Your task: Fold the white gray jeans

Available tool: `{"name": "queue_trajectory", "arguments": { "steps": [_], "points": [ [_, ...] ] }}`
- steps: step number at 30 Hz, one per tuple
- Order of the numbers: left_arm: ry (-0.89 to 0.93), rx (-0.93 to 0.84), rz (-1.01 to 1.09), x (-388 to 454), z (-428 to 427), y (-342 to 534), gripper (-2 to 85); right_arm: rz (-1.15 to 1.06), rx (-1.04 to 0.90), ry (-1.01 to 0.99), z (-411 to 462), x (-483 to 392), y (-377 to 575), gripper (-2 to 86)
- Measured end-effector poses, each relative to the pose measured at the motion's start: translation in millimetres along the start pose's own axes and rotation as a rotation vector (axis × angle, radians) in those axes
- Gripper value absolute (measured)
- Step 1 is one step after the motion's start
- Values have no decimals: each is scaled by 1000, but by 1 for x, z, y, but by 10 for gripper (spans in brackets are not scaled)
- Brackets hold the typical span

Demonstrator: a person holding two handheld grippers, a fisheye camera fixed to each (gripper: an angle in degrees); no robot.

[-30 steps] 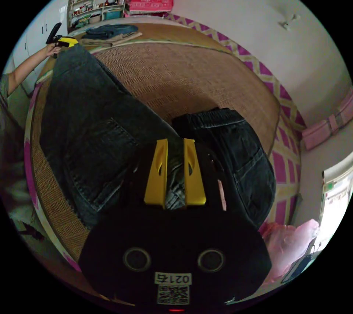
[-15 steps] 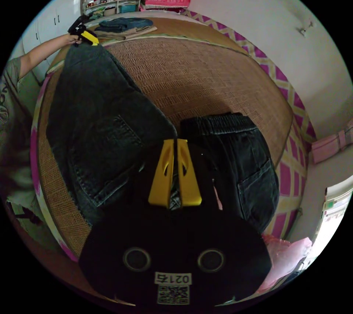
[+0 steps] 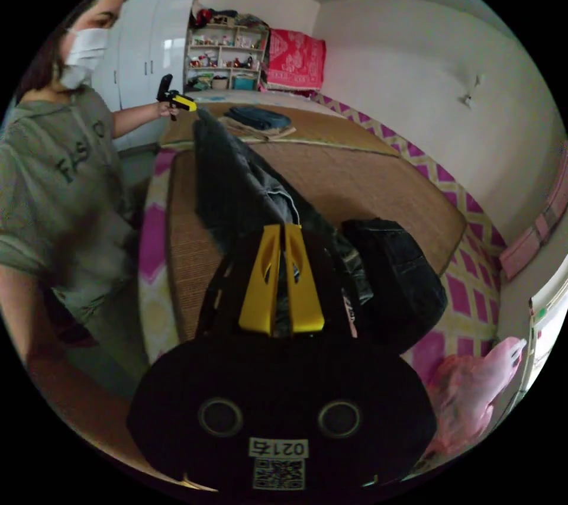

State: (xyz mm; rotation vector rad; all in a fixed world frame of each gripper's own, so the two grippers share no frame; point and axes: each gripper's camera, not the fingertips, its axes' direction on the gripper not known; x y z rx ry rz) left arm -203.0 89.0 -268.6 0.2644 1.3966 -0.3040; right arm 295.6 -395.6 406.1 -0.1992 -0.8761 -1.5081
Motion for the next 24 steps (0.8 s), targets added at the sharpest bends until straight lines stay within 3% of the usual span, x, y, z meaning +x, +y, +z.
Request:
{"name": "queue_trajectory", "arguments": {
  "steps": [4, 10, 13, 17, 22, 24],
  "points": [
    [90, -42, -32, 49, -28, 42, -10, 19, 6, -145, -35, -55, 53, -9],
    [155, -147, -344, 77, 7, 143, -9, 151, -264, -271, 31, -109, 135, -9],
    [178, -86, -447, 79, -2, 168, -9, 253, -170, -272, 26, -107, 161, -8],
    [212, -36, -393, 82, -39, 165, -10, 264, -156, -221, 5, -114, 173, -4],
    [112, 68, -472, 56, -74, 164, -9, 328, -188, -269, -14, -108, 177, 2],
    [14, 99, -539, 36, -85, 166, -9, 338, -90, -270, -44, -104, 177, -2]
  ]
}}
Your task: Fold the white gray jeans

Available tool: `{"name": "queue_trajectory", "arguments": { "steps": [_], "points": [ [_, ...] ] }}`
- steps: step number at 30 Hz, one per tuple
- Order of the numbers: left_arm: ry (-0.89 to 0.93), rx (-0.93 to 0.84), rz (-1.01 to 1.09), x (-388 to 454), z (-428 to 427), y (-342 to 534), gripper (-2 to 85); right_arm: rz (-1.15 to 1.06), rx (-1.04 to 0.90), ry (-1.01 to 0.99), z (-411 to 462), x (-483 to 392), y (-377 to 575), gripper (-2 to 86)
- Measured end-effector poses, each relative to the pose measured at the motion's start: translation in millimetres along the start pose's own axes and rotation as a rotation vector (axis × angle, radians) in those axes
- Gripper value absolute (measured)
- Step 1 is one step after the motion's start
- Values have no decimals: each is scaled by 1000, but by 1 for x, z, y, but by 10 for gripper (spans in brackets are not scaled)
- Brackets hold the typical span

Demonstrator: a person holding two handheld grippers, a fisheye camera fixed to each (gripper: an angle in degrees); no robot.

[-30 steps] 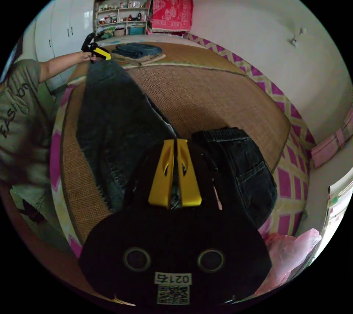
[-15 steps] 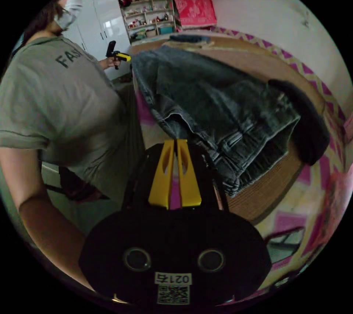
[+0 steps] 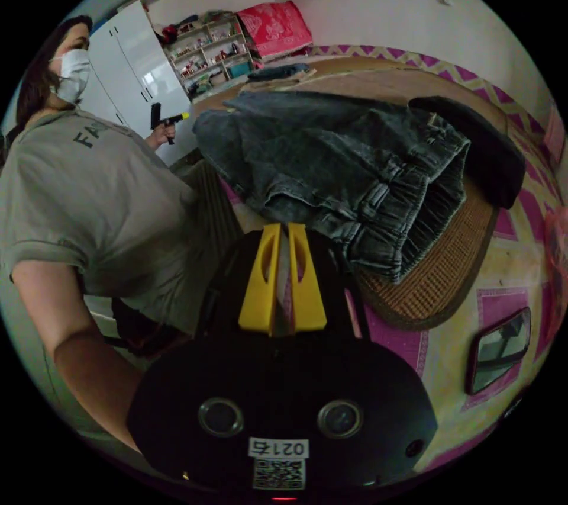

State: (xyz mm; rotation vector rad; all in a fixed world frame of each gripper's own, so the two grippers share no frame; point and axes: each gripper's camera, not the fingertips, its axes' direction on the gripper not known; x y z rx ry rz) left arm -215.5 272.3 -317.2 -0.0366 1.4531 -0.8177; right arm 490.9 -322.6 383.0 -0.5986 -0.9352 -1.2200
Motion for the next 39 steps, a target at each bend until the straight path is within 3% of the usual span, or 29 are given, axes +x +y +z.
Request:
{"name": "queue_trajectory", "arguments": {
  "steps": [4, 11, 18, 21, 27, 39],
  "points": [
    [-149, -5, -91, -33, 2, -12, -6, 104, 267, 28, -39, 10, 11, -4],
    [-296, -150, -191, -95, 36, -48, -5, 285, 360, 250, -37, 1, 10, -5],
    [-494, -182, -257, -160, 44, -102, 44, 310, 399, 177, -18, -26, 2, -6],
    [-565, -322, -312, -194, 64, -114, 66, 294, 376, 176, -5, -38, -3, -6],
    [-516, -465, -291, -220, 79, -127, 26, 257, 291, 141, 19, -61, -11, -6],
    [-420, -501, -348, -284, 78, -150, -2, 287, 290, 116, 35, -87, -17, -6]
  ]
}}
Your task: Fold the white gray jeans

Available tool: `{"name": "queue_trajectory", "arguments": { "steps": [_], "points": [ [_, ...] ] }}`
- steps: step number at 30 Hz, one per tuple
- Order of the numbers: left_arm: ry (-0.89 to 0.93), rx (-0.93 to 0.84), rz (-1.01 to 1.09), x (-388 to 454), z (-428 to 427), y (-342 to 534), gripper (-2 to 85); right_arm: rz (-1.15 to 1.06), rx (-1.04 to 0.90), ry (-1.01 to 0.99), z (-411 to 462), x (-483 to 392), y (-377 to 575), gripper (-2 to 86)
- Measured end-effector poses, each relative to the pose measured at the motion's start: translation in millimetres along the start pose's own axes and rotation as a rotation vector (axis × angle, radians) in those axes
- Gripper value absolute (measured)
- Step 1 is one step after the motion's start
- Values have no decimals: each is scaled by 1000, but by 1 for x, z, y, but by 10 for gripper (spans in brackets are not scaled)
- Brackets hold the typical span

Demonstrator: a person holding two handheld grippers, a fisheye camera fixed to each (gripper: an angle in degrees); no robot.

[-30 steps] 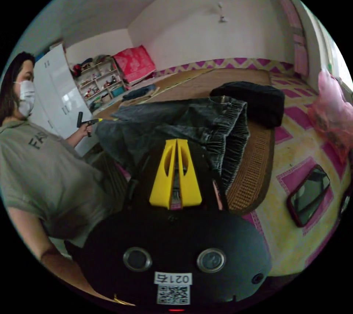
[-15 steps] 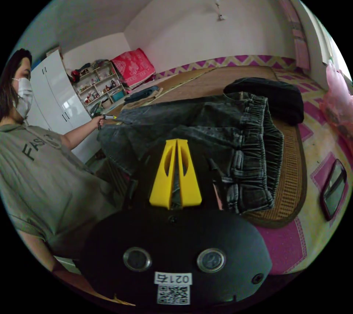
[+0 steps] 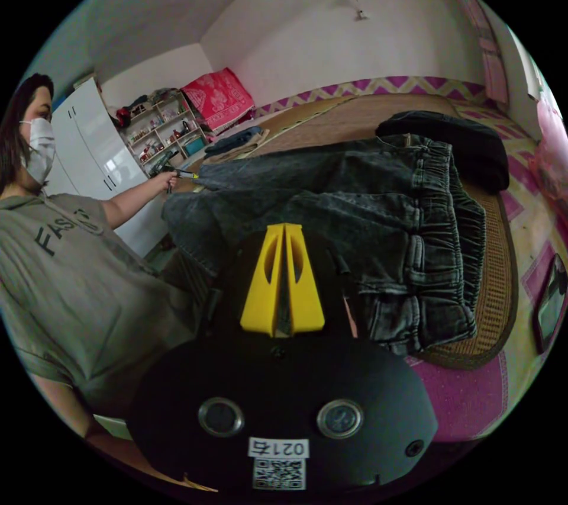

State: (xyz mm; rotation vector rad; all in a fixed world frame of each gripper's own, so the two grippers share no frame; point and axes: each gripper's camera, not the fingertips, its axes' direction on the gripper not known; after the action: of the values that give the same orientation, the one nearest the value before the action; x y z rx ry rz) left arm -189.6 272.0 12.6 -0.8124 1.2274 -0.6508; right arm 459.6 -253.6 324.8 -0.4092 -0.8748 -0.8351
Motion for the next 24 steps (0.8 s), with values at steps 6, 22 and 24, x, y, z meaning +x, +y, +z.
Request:
{"name": "queue_trajectory", "arguments": {
  "steps": [6, 22, 24],
  "points": [
    [55, 112, -3, -21, -33, 37, -4, -10, 27, -30, -4, -17, 4, -6],
    [117, 155, -55, -59, -67, 186, 31, -71, 10, -146, 18, -52, 10, -6],
    [157, 138, -90, -68, -73, 183, 2, -73, 15, -156, 16, -56, 11, -6]
  ]
}}
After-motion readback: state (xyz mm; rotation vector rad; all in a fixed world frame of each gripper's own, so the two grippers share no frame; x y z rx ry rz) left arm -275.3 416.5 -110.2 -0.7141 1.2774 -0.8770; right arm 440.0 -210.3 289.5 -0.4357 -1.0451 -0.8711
